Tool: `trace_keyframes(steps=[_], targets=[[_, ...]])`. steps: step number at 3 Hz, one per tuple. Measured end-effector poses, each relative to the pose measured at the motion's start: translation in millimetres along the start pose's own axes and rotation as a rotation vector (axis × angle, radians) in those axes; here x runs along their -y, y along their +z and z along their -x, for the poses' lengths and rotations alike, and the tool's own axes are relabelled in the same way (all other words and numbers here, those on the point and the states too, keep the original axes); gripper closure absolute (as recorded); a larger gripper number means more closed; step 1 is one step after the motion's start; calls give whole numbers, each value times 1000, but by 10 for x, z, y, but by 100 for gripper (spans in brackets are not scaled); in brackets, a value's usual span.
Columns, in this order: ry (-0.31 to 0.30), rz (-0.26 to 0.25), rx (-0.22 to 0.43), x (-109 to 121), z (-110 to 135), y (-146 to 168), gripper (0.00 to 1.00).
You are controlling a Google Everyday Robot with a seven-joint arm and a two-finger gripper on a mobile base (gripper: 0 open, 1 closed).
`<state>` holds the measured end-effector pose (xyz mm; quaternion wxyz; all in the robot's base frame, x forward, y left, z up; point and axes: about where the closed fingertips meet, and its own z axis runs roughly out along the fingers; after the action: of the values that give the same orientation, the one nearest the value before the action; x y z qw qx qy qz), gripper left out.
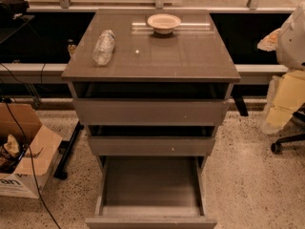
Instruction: Close bottom drawer
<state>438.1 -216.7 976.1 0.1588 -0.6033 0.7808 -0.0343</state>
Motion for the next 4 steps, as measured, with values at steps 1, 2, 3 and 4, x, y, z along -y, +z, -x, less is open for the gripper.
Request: trace_keyframes(steps=[1,2,3,4], targets=[[0,0,0,0,0,0,0],[-2,-10,4,2,13,-12,19],[6,-6,31,-42,11,160,42],[19,14,43,-101,-51,528,65]])
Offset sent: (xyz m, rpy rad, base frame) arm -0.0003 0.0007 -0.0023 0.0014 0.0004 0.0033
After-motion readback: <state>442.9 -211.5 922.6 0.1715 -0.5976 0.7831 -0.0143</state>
